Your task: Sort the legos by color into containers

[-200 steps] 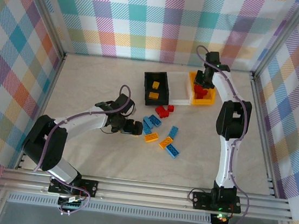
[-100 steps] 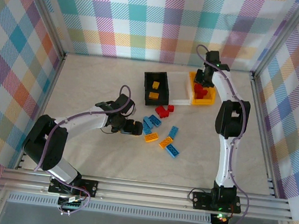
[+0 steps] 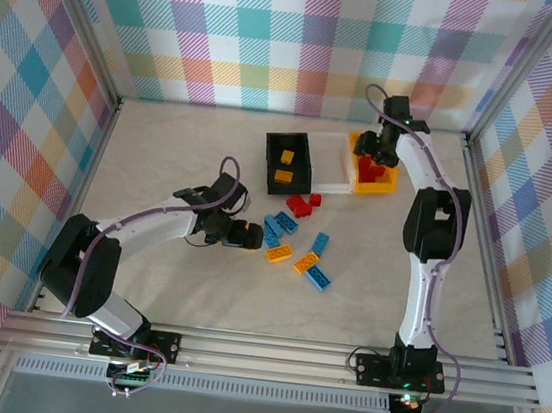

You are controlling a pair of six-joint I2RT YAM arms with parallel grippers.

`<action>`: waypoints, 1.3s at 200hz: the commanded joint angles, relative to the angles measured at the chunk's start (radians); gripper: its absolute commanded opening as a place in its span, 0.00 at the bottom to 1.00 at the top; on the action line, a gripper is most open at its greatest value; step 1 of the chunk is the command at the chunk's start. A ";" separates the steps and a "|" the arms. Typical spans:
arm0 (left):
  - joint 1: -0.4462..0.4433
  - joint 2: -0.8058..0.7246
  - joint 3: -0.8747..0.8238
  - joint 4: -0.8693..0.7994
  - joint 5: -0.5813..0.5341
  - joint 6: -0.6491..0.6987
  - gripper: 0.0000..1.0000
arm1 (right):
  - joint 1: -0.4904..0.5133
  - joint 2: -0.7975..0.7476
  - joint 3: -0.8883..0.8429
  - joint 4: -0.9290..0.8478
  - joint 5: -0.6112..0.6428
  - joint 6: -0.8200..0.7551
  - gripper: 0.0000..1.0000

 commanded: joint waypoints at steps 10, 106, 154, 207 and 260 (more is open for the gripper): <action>0.008 -0.078 -0.034 0.002 0.022 0.001 0.87 | 0.056 -0.326 -0.322 0.098 -0.068 0.025 0.66; -0.035 -0.110 -0.051 0.027 0.032 -0.053 0.87 | 0.326 -0.769 -1.008 0.152 -0.112 0.158 0.67; -0.071 -0.079 -0.021 0.040 0.027 -0.078 0.86 | 0.470 -0.749 -1.107 0.134 -0.027 0.238 0.67; -0.104 -0.056 -0.014 0.037 0.013 -0.087 0.86 | 0.501 -0.662 -1.077 0.186 0.073 0.320 0.67; -0.104 -0.072 -0.016 0.009 -0.011 -0.062 0.86 | 0.501 -0.515 -0.957 0.226 0.081 0.355 0.67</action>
